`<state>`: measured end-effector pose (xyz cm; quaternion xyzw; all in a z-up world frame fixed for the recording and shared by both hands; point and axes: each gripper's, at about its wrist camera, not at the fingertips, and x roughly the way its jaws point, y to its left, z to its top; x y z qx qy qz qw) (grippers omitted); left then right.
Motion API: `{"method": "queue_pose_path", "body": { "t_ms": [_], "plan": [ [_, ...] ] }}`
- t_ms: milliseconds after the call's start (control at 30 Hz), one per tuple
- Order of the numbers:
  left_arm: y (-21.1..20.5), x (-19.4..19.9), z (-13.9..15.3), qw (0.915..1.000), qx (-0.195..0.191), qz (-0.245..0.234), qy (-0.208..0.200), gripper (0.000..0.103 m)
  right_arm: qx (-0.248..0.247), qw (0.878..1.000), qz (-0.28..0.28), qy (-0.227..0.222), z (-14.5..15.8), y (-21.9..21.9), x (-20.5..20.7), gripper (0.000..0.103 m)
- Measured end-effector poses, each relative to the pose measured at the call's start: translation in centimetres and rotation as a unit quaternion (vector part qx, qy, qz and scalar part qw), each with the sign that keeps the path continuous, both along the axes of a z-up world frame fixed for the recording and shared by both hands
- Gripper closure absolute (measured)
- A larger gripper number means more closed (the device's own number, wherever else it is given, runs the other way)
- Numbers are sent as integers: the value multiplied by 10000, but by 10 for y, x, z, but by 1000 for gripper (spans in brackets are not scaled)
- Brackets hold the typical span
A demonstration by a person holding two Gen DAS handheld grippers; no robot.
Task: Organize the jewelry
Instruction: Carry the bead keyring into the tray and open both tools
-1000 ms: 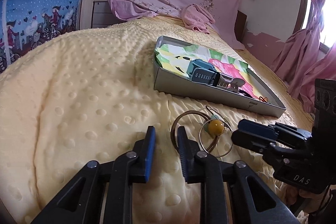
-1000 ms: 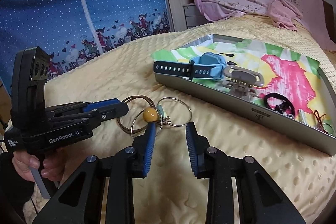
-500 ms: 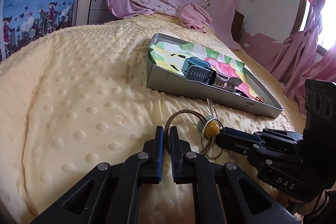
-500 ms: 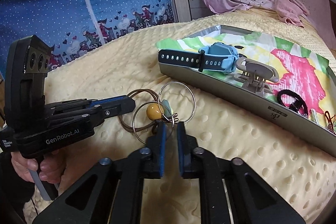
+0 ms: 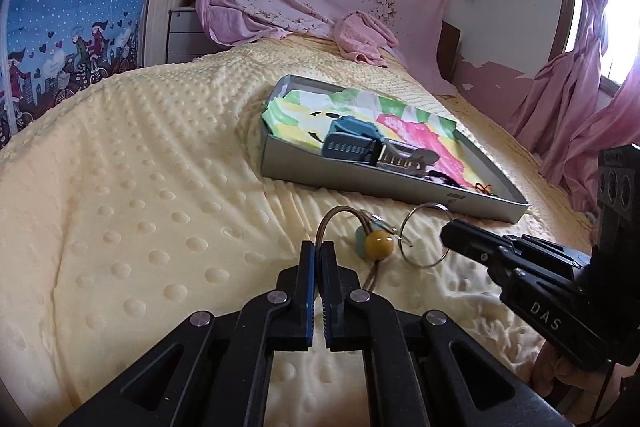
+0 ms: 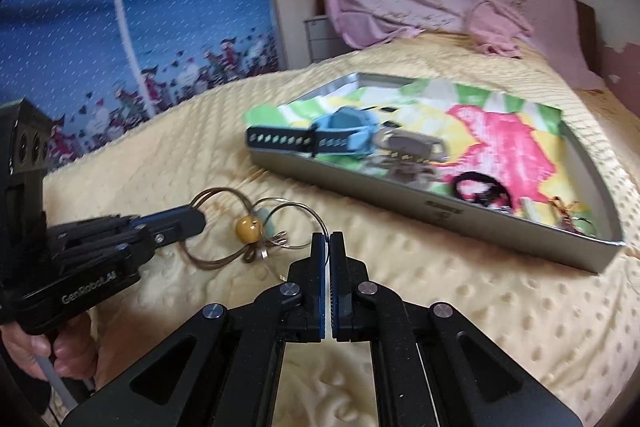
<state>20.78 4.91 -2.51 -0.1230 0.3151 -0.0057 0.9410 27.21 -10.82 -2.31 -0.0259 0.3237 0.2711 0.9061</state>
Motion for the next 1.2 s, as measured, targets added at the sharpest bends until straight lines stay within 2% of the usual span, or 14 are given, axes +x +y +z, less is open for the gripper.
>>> {"method": "queue_pose_path", "body": {
  "t_ms": [133,367,600,800,1000,1200],
  "plan": [
    [-5,-5,10,9999,-60,-35,-84,100,151,9994,-270,-139,8,-16,-5,101],
    [-28,-11,32,9991,150,-277,-276,100,305,9980,-426,-351,22,-38,-13,101],
    [-49,4,53,9981,105,-489,-355,100,420,9954,-615,-602,46,-64,-17,101],
    [-70,31,68,9963,-134,-745,-414,100,507,9920,-889,-743,67,-94,-5,101],
    [-98,66,82,9945,-85,-878,-571,100,381,9869,-1313,-852,79,-120,24,101],
    [-114,105,75,9943,-317,-879,-522,100,216,9816,-1706,-835,76,-140,58,101]
  ]
}}
